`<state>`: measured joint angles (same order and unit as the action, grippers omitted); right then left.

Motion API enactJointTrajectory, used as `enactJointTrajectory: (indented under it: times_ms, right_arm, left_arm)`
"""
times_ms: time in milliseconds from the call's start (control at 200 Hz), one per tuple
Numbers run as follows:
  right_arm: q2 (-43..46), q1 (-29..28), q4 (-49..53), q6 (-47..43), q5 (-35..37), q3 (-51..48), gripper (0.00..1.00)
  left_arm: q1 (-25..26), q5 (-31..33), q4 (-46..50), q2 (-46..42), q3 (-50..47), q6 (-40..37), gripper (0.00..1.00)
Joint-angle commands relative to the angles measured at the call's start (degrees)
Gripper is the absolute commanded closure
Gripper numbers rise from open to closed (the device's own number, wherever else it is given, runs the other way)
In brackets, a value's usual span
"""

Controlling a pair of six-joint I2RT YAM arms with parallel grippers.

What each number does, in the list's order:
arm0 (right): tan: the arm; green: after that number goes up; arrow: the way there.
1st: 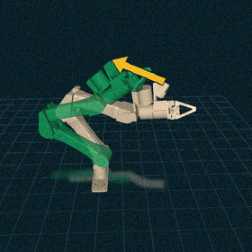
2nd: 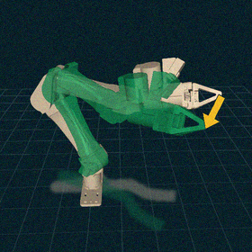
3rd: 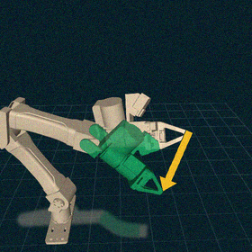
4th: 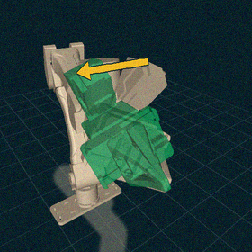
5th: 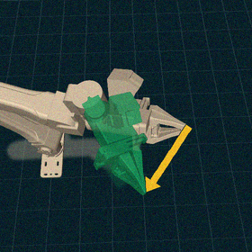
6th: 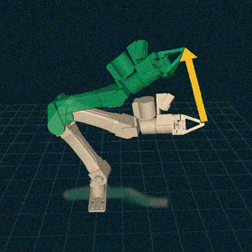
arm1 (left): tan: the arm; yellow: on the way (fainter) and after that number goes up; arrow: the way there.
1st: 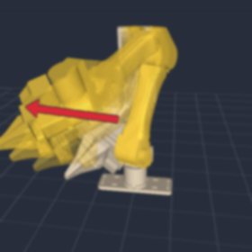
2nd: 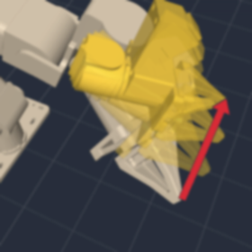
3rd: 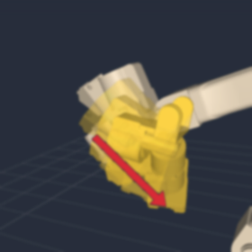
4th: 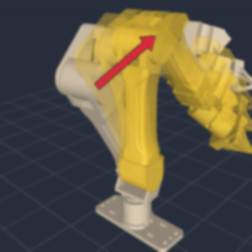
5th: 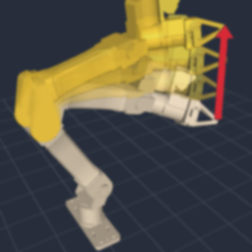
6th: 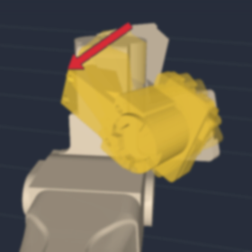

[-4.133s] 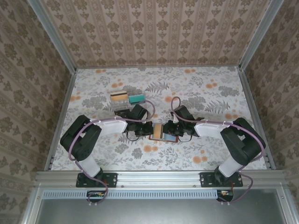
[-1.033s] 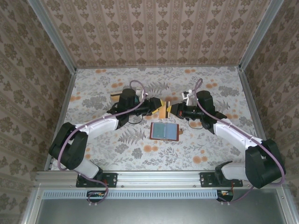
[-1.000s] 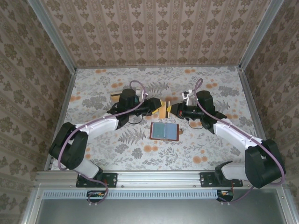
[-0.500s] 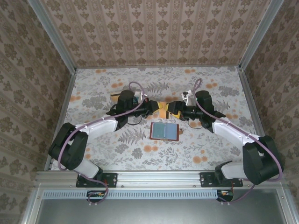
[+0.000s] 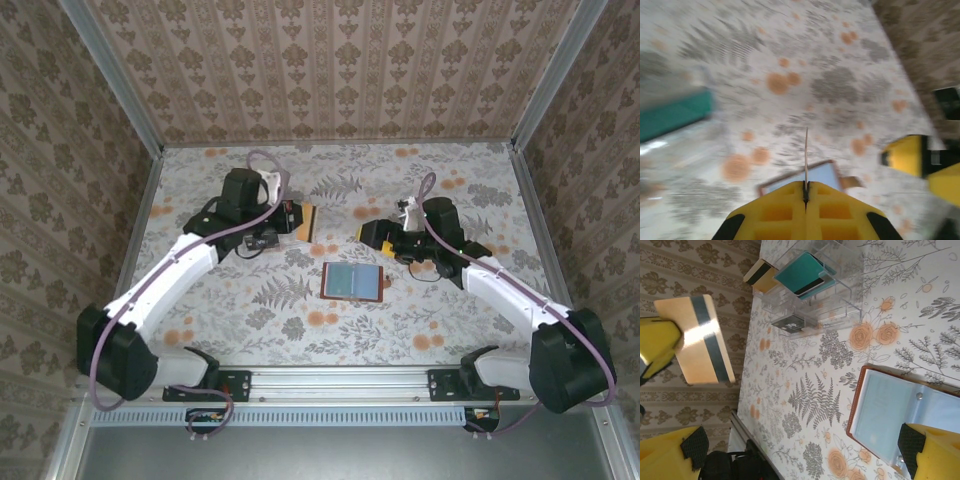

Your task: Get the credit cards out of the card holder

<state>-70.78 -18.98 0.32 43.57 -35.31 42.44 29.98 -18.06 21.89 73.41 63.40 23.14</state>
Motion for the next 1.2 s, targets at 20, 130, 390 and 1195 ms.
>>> enactJointTrajectory:
  times_ms: [20,130,390,1195]
  right_arm:
    - [2.22,0.21,3.64,-2.58,2.65,2.2,0.0]
    - [2.97,0.26,4.55,-3.42,3.13,2.45,0.0]
    - [3.5,0.34,4.46,-4.02,3.29,2.39,0.0]
    - [1.65,0.67,5.31,-4.71,3.54,3.66,0.0]
  left_arm:
    - [-0.62,16.31,6.97,-4.74,-2.05,-23.59,1.0]
    - [-0.67,22.0,2.4,-9.06,-6.61,-37.84,1.0]
    - [-5.07,23.18,2.05,-9.49,-9.36,-64.08,1.0]
    - [-12.55,11.15,-9.6,12.15,-1.09,-92.39,1.0]
